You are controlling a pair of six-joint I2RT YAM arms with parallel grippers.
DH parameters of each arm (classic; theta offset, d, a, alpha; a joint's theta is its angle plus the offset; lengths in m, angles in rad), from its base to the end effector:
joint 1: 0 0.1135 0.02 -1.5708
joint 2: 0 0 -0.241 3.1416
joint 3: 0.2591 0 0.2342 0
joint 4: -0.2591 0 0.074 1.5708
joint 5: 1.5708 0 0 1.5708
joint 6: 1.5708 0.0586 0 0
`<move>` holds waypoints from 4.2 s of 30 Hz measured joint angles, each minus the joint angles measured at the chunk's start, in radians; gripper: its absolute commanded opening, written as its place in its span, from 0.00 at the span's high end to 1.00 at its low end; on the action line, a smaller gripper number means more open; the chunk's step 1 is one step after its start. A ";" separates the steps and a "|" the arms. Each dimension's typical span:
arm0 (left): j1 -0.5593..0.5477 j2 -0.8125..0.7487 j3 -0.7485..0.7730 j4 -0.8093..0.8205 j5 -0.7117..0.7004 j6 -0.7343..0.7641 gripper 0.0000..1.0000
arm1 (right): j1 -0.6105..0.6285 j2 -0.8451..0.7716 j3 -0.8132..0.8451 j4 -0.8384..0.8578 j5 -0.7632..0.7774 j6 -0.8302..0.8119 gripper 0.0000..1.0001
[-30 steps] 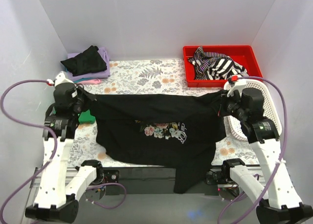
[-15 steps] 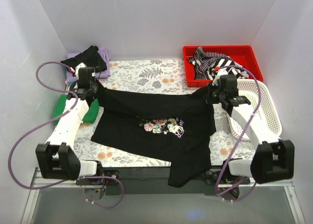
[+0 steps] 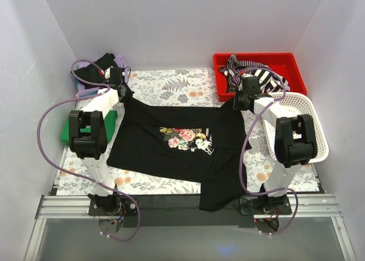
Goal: Fold and stack the t-shirts
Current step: Flatten the tshirt out, then fold the tshirt
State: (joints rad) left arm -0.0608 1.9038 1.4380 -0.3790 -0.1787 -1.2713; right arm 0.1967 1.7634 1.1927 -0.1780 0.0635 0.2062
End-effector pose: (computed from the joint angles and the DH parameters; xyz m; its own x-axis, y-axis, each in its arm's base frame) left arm 0.4153 -0.0148 0.1947 -0.1648 -0.9320 -0.3229 -0.7303 0.3353 -0.5951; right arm 0.3794 0.0718 0.1881 -0.6840 0.0720 -0.7259 -0.0096 0.9941 0.1077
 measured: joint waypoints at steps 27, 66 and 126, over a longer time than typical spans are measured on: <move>0.004 -0.343 -0.162 -0.121 0.227 0.037 0.81 | 0.115 -0.402 -0.056 -0.215 0.082 -0.011 0.04; -0.056 -0.410 -0.661 -0.475 0.322 -0.019 0.84 | 0.357 -0.940 -0.690 -0.583 0.052 0.525 0.02; -0.081 -0.377 -0.408 -0.465 0.360 0.061 0.88 | 0.646 -0.667 -0.506 -0.961 0.078 0.816 0.17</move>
State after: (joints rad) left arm -0.1417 1.5269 1.0302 -0.8440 0.1818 -1.2106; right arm 0.8429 1.0962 0.6865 -1.1393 0.1413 1.0225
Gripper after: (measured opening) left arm 0.119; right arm 0.838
